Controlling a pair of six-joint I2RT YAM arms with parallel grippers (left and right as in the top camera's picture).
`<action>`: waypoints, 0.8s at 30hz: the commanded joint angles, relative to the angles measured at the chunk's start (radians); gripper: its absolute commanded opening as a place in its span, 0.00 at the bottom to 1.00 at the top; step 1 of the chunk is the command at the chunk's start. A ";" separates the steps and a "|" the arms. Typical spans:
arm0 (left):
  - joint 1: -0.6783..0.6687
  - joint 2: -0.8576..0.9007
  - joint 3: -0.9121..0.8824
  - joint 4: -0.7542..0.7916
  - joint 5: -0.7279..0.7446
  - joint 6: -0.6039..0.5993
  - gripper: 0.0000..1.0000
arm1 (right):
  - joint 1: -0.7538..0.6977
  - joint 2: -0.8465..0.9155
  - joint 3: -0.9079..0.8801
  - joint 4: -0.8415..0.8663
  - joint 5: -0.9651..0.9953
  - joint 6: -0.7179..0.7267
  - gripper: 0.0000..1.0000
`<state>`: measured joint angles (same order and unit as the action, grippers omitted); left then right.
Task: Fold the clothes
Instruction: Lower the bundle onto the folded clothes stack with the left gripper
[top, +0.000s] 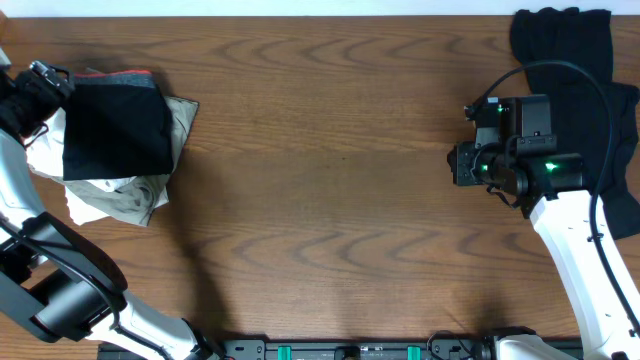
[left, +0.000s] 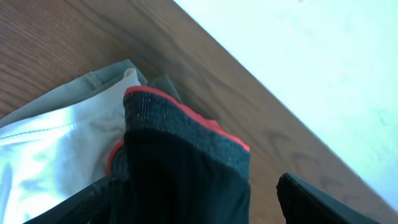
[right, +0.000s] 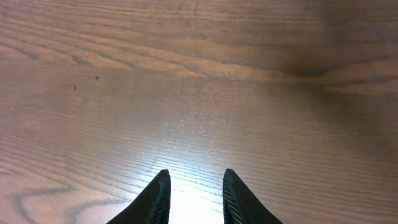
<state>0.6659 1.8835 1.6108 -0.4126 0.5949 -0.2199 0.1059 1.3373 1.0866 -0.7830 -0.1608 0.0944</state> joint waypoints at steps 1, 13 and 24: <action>0.001 0.037 0.012 0.022 -0.013 -0.117 0.82 | -0.010 -0.010 0.008 -0.005 0.007 -0.003 0.26; 0.003 0.179 0.012 0.027 -0.015 -0.275 0.82 | -0.010 -0.010 0.008 -0.022 0.007 -0.002 0.27; 0.003 0.183 0.012 0.125 0.140 -0.271 0.60 | -0.009 -0.010 0.008 -0.022 0.007 -0.002 0.27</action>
<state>0.6659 2.0678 1.6108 -0.3107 0.6636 -0.4980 0.1059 1.3373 1.0866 -0.8032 -0.1596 0.0944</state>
